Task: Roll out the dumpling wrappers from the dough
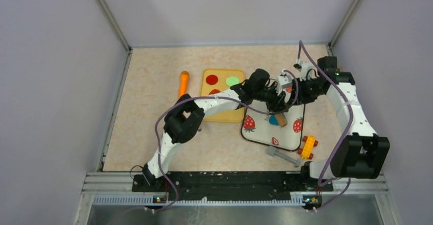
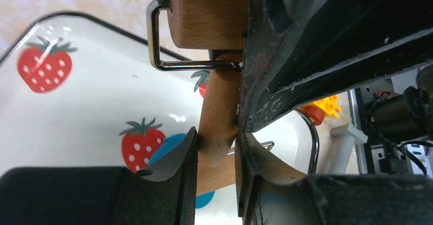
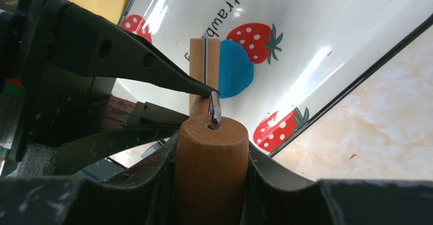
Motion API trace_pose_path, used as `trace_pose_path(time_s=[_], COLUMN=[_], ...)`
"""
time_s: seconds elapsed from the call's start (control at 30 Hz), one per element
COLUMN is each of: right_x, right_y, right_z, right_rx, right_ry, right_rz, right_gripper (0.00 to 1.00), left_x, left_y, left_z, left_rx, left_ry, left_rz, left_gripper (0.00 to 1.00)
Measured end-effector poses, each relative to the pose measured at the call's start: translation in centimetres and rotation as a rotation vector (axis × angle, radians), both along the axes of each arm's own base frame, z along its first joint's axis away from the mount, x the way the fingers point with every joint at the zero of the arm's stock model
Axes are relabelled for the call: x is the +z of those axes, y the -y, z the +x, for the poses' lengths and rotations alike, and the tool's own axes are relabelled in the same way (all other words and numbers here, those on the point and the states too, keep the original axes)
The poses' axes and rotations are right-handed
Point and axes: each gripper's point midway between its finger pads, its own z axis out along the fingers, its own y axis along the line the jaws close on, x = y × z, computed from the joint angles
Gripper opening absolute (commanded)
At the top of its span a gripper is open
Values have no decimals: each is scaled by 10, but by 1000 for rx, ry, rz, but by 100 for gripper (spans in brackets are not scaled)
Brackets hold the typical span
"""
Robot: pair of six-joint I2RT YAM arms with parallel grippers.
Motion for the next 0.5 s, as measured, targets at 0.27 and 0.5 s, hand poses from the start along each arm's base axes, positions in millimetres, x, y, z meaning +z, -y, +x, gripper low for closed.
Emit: trace_pose_path(time_s=[0.27, 0.5], right_x=[-39, -46], right_y=[8, 28], right_z=[5, 20], right_rx=[-31, -94], right_ry=[-15, 42], right_rz=[-26, -86], right_gripper=[0, 0], left_x=[-40, -46], left_y=[10, 33], left_z=[8, 21], left_rx=[2, -26], left_ry=[-16, -12], left_rz=[20, -33], left_gripper=[0, 0])
